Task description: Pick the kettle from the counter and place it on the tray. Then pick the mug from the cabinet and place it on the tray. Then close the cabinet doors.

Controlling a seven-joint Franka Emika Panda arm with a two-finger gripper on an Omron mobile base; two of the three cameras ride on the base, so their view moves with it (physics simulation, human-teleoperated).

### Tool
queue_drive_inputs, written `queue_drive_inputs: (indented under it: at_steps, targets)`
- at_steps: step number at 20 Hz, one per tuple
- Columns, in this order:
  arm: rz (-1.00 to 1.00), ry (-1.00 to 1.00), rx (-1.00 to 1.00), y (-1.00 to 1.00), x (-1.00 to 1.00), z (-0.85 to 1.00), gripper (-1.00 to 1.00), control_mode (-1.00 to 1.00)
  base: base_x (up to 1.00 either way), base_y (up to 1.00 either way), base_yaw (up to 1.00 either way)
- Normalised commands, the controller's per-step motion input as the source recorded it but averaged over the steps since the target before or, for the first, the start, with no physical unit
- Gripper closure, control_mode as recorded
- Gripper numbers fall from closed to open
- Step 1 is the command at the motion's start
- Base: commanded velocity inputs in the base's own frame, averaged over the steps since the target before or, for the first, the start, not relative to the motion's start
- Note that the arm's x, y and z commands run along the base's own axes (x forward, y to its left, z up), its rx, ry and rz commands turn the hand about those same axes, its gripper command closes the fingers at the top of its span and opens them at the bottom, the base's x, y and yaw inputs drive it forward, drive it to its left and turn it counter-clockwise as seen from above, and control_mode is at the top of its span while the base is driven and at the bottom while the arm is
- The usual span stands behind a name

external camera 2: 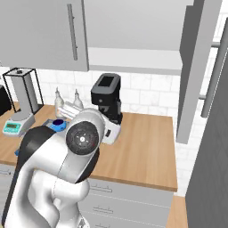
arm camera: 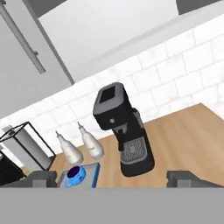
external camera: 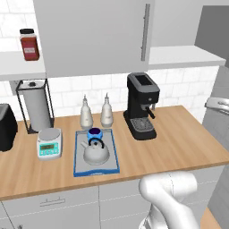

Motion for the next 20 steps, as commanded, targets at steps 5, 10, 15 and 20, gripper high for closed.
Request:
queue_drive_inputs:
  at_steps: [5,10,15,20]
  targets:
    - [0.00,-0.01,0.11,-0.45,0.01,-0.27,-1.00,-1.00,0.00,0.00,0.00]
    - [0.04,-0.19,0.00,-0.55,-0.15,-0.25,-1.00,-1.00,0.00,0.00,0.00]
    - [0.12,-0.30,0.00,-0.55,-0.23,0.00,-1.00,-1.00,0.00,0.00,0.00]
    - [0.12,-0.20,0.00,-0.55,-0.04,0.14,-1.00,-1.00,0.00,0.00,0.00]
